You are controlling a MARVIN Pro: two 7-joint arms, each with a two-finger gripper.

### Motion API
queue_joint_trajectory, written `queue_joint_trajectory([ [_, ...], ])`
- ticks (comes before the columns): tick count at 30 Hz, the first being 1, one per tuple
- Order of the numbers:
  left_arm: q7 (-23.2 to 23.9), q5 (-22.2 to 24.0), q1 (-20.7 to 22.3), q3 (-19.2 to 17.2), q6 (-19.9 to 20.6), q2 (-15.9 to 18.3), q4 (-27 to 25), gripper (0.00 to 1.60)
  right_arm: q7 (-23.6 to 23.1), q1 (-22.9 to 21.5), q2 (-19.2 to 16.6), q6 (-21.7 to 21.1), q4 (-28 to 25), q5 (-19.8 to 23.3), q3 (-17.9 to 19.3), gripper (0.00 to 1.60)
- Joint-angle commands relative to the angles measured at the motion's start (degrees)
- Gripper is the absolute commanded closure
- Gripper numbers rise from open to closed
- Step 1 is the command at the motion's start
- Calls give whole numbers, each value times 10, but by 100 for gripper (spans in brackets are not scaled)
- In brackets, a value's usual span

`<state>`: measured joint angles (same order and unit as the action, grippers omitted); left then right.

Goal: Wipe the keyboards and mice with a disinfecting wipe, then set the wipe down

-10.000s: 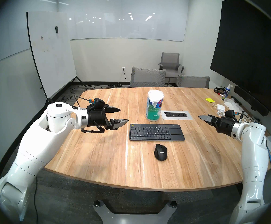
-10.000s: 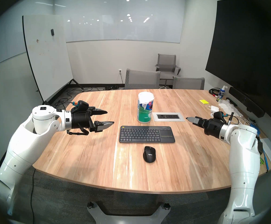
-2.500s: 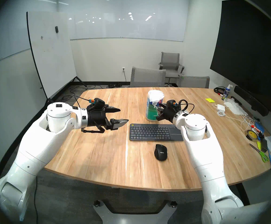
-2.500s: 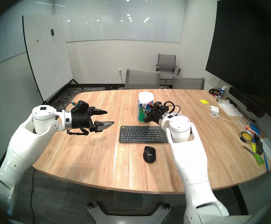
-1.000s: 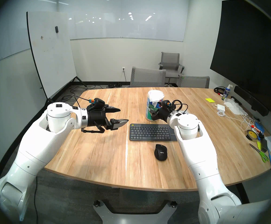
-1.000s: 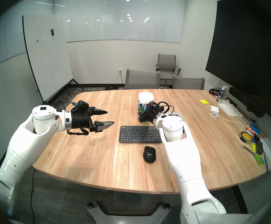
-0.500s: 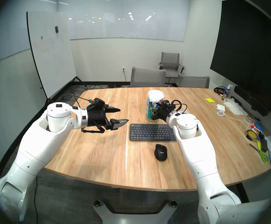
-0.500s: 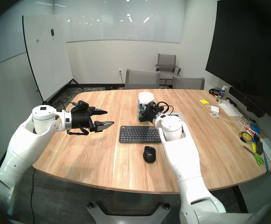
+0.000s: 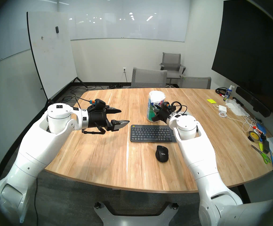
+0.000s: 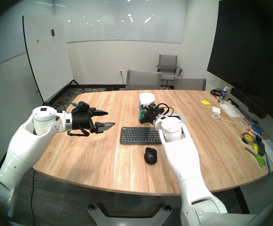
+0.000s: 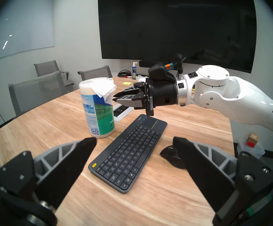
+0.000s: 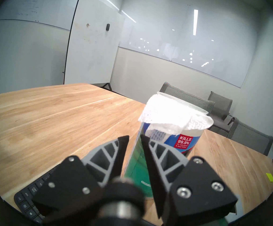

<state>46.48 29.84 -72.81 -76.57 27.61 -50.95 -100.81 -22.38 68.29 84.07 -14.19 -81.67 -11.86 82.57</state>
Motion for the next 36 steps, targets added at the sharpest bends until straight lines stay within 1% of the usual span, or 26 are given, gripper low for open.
queue_joint_trajectory([
  [1, 0, 1, 4, -4, 0, 1, -6, 0, 1, -12, -1, 17, -1, 2, 2, 108],
  [2, 0, 1, 4, -4, 0, 1, -6, 0, 1, -12, -1, 19, 1, 2, 2, 119],
  [3, 0, 1, 4, -4, 0, 1, -6, 0, 1, -12, -2, 20, 2, 2, 3, 125],
  [4, 0, 1, 4, -4, 0, 1, -6, 0, 0, -12, -3, 21, 3, 2, 3, 141],
  [5, 0, 1, 4, -4, 0, 1, -6, 0, 0, -11, -3, 21, 4, 2, 4, 151],
  [6, 0, 1, 4, -4, 0, 1, -6, 0, -1, -11, -4, 22, 4, 2, 4, 151],
  [7, 0, 1, 4, -4, 0, 1, -6, 0, -2, -10, -5, 23, 4, 3, 5, 160],
  [19, 0, 1, 4, -4, -1, 1, -6, 0, -19, 3, -24, 34, -8, 15, 26, 160],
  [23, 0, 1, 4, -4, -1, 1, -6, 0, -35, 14, -33, 34, -26, 25, 39, 160],
  [25, 0, 1, 4, -4, -1, 1, -6, 0, -51, 27, -39, 32, -49, 36, 49, 160],
  [36, 0, 1, 4, -4, -1, 1, -6, 0, -97, 57, -56, 29, -98, 62, 77, 160],
])
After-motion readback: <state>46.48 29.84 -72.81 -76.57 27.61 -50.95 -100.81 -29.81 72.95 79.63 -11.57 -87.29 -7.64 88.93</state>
